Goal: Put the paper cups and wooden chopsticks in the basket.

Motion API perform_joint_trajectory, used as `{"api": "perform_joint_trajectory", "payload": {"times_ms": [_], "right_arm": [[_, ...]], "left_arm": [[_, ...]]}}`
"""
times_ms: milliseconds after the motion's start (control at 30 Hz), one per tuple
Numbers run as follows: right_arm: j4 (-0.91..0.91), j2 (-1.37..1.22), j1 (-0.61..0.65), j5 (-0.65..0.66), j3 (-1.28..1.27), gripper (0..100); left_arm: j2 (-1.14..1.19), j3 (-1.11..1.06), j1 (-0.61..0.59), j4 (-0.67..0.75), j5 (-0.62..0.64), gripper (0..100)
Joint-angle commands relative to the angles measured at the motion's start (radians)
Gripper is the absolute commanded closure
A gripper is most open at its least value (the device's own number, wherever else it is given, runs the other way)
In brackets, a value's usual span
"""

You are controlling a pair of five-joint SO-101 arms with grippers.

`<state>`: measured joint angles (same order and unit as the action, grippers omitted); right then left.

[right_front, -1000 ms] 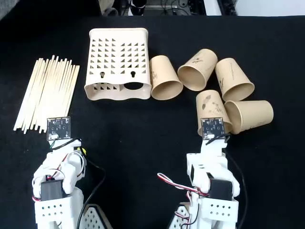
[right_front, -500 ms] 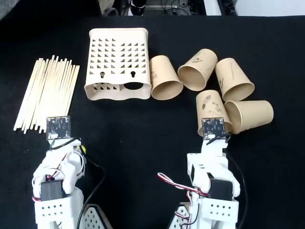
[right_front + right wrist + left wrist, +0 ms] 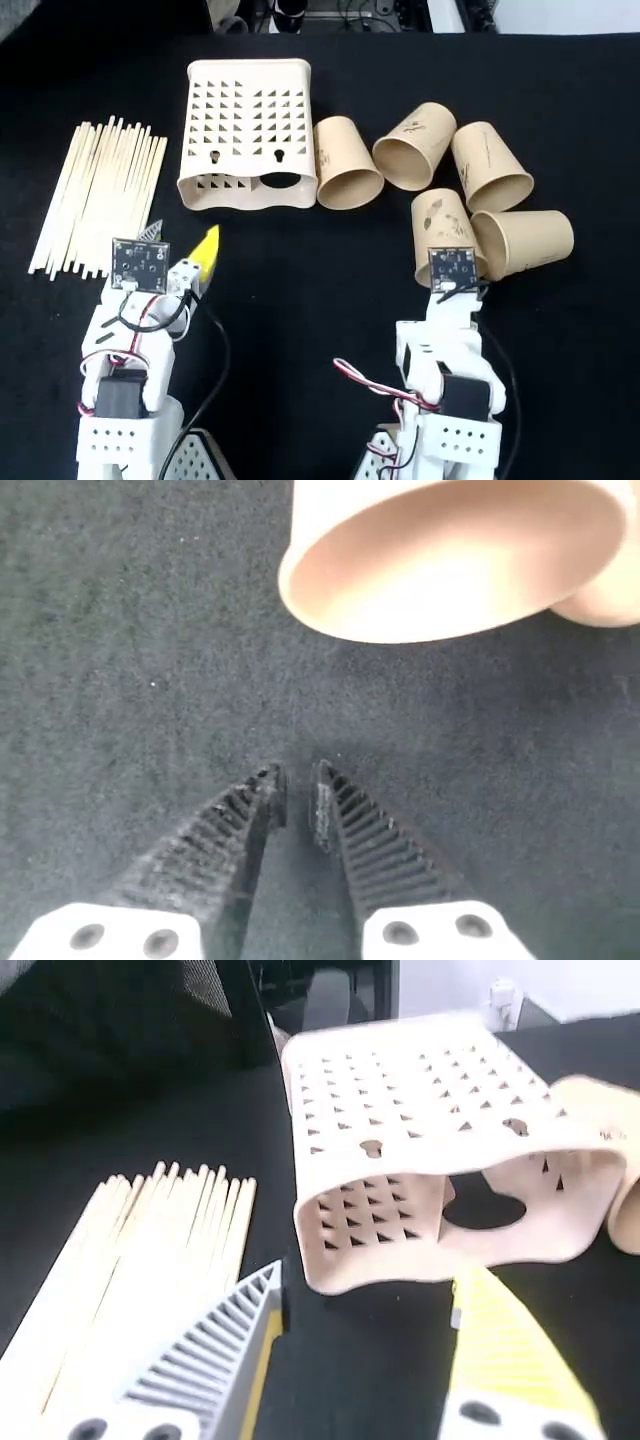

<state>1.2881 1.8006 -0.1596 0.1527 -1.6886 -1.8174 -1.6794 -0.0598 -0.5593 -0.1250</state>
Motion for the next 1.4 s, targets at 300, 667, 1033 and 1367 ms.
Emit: {"api": "perform_joint_trajectory", "payload": {"times_ms": [300, 667, 1033, 1367], "right_arm": [[0.0, 0.071, -0.011, 0.008, 0.004, 94.1], [0.0, 0.071, -0.012, 0.008, 0.004, 94.1], [0.0, 0.071, -0.012, 0.008, 0.004, 94.1], [-0.002, 0.071, -0.012, 0.008, 0.004, 94.1]], "left_arm": [[0.39, 0.321, -0.019, 0.078, 0.075, 69], [1.326, 0.667, -0.053, 0.25, 0.138, 69], [1.54, 0.682, -0.101, 0.563, 0.129, 69], [1.832, 0.862, -0.076, 0.741, 0.144, 75]]}}
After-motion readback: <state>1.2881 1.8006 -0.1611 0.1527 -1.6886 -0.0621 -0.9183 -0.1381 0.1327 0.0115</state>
